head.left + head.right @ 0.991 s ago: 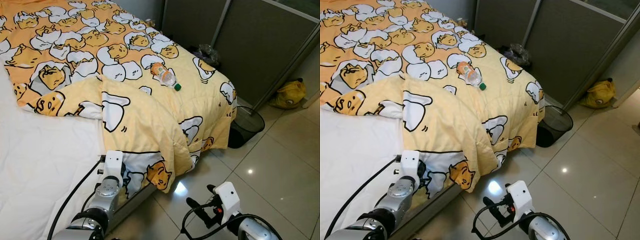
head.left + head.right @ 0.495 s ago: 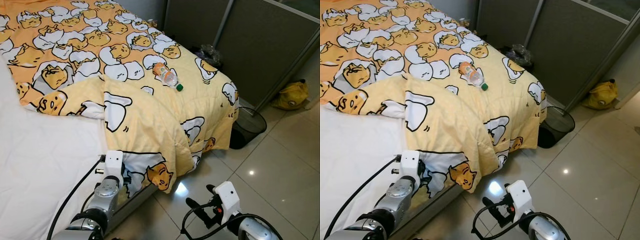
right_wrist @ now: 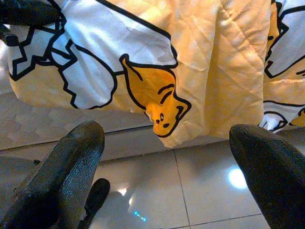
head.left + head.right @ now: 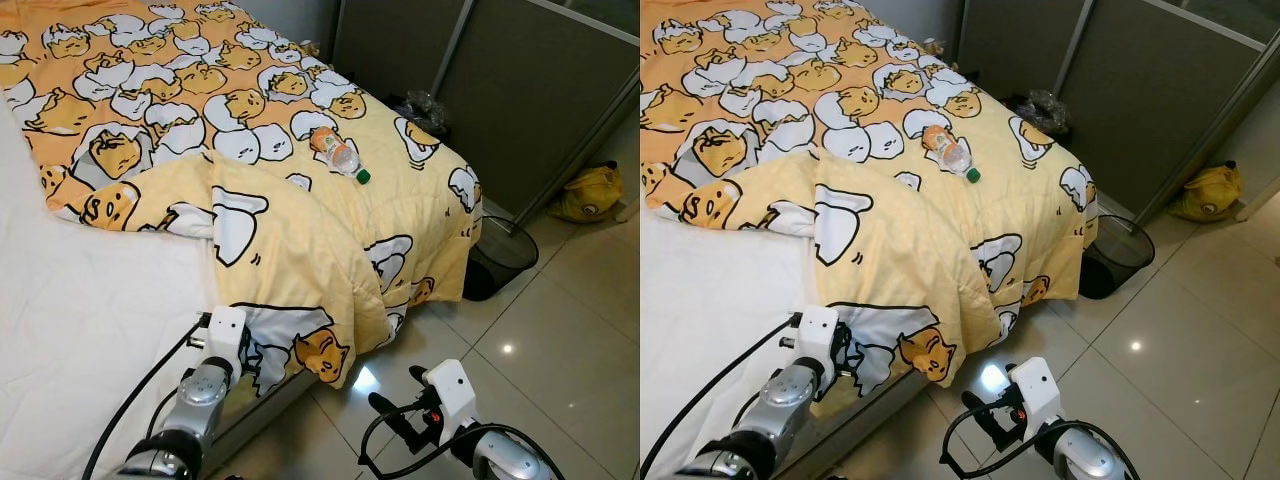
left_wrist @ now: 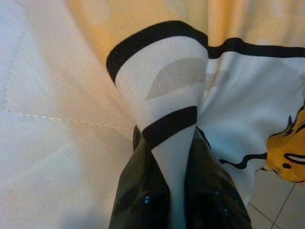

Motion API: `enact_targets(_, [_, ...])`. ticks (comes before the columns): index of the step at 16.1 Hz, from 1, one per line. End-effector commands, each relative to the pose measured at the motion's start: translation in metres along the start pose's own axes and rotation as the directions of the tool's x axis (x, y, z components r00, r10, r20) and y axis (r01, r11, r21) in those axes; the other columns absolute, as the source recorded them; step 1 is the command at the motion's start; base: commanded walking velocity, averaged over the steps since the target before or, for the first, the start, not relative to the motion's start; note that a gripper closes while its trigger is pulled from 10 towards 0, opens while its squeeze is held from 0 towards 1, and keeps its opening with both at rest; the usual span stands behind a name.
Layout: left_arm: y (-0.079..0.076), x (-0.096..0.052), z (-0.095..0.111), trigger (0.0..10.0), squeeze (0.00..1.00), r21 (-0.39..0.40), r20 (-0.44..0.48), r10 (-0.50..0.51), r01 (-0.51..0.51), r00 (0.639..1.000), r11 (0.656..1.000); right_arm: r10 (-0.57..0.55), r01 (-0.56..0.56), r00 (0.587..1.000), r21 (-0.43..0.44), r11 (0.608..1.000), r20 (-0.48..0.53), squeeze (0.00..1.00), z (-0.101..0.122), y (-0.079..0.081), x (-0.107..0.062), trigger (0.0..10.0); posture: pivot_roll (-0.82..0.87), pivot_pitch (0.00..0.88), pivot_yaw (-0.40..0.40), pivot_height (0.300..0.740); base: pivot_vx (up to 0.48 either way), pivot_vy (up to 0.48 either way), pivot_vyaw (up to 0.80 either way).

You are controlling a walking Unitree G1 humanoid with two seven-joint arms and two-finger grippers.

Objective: Clean up the room

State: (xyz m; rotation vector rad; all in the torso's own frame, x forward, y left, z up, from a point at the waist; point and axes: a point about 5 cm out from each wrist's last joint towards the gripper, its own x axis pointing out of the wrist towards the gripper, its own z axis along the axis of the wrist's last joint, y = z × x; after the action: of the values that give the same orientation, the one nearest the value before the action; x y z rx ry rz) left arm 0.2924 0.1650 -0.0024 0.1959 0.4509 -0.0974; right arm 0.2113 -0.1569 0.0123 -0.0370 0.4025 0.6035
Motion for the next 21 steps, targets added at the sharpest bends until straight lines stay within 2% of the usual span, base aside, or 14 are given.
enact_targets(1, [-0.024,-0.010,-0.029,10.0,0.00,0.016,-0.115,-0.104,0.107,0.988,0.994,0.001,-0.001,1.000,0.009,1.000,-0.019,0.00,-0.005,-0.001,-0.002,10.0,0.07,0.100,-0.099,0.740,-0.469,0.000,0.00])
enact_targets(5, [-0.042,-0.016,-0.038,10.0,0.00,0.015,-0.126,-0.188,0.191,0.974,0.981,0.005,-0.005,1.000,0.004,1.000,-0.022,0.00,-0.005,-0.001,-0.002,10.0,0.06,0.091,-0.103,0.740,-0.235,0.000,0.00])
enact_targets(6, [-0.060,-0.019,-0.039,10.0,0.00,0.057,-0.119,-0.301,0.309,0.946,0.949,0.014,-0.014,1.000,0.000,1.000,-0.024,0.00,-0.005,-0.002,-0.003,10.0,0.06,0.090,-0.104,0.740,0.000,0.000,0.00])
enact_targets(7, [-0.078,-0.023,-0.035,10.0,0.00,0.100,-0.106,-0.435,0.444,0.894,0.890,0.045,-0.045,0.999,-0.008,0.999,-0.028,0.00,-0.002,-0.002,-0.005,10.0,0.06,0.092,-0.109,0.740,0.000,0.000,0.00])
enact_targets(8, [-0.084,-0.024,-0.034,10.0,0.00,0.104,-0.104,-0.480,0.490,0.871,0.866,0.058,-0.058,0.998,-0.010,0.998,-0.028,0.00,0.000,-0.002,-0.005,10.0,0.06,0.093,-0.110,0.740,0.000,0.000,0.00])
enact_targets(10, [-0.120,-0.037,-0.036,10.0,0.00,0.122,-0.173,-0.724,0.744,0.667,0.657,0.121,-0.122,0.992,-0.024,0.992,-0.047,0.00,0.007,-0.005,-0.008,10.0,0.06,0.093,-0.117,0.740,0.000,0.000,0.00])
enact_targets(11, [-0.123,-0.038,-0.036,10.0,0.00,0.118,-0.182,-0.744,0.766,0.642,0.632,0.128,-0.129,0.990,-0.025,0.991,-0.051,0.00,0.007,-0.005,-0.008,10.0,0.06,0.093,-0.117,0.740,0.000,0.000,0.00])
enact_targets(12, [-0.135,-0.042,-0.035,10.0,0.00,0.099,-0.195,-0.796,0.819,0.573,0.566,0.137,-0.139,0.989,-0.033,0.990,-0.060,0.00,0.008,-0.007,-0.008,10.0,0.05,0.092,-0.120,0.740,0.000,0.000,0.00])
enact_targets(14, [-0.157,-0.053,-0.032,10.0,0.00,-0.042,-0.199,-0.893,0.907,0.403,0.418,0.156,-0.159,0.985,-0.035,0.987,-0.077,0.00,0.008,-0.008,-0.010,10.0,0.04,0.088,-0.125,0.740,0.000,0.000,0.00])
enact_targets(15, [-0.161,-0.057,-0.033,10.0,0.00,-0.078,-0.198,-0.918,0.928,0.344,0.365,0.164,-0.168,0.983,-0.035,0.985,-0.086,0.00,0.008,-0.007,-0.011,10.0,0.04,0.088,-0.126,0.740,0.000,0.000,0.00])
enact_targets(17, [-0.169,-0.064,-0.036,10.0,0.00,-0.107,-0.192,-0.943,0.949,0.272,0.295,0.179,-0.183,0.978,-0.028,0.983,-0.108,0.00,0.004,-0.004,-0.016,10.0,0.03,0.091,-0.128,0.740,0.000,0.000,0.00])
enact_targets(18, [-0.171,-0.066,-0.036,10.0,0.00,-0.099,-0.193,-0.949,0.957,0.250,0.273,0.186,-0.190,0.975,-0.026,0.981,-0.120,0.00,0.002,-0.004,-0.017,10.0,0.03,0.091,-0.129,0.740,0.000,0.000,0.00])
enact_targets(19, [-0.172,-0.067,-0.036,10.0,0.00,-0.057,-0.196,-0.946,0.960,0.258,0.274,0.193,-0.197,0.973,-0.024,0.980,-0.130,0.00,-0.001,-0.001,-0.019,10.0,0.03,0.096,-0.130,0.740,0.000,0.000,0.00])
enact_targets(21, [-0.162,-0.051,-0.025,10.0,0.00,-0.044,-0.131,-0.882,0.886,0.454,0.462,0.192,-0.196,0.972,-0.016,0.980,-0.136,0.00,-0.004,0.002,-0.019,10.0,0.03,0.100,-0.127,0.740,0.000,0.000,0.00])
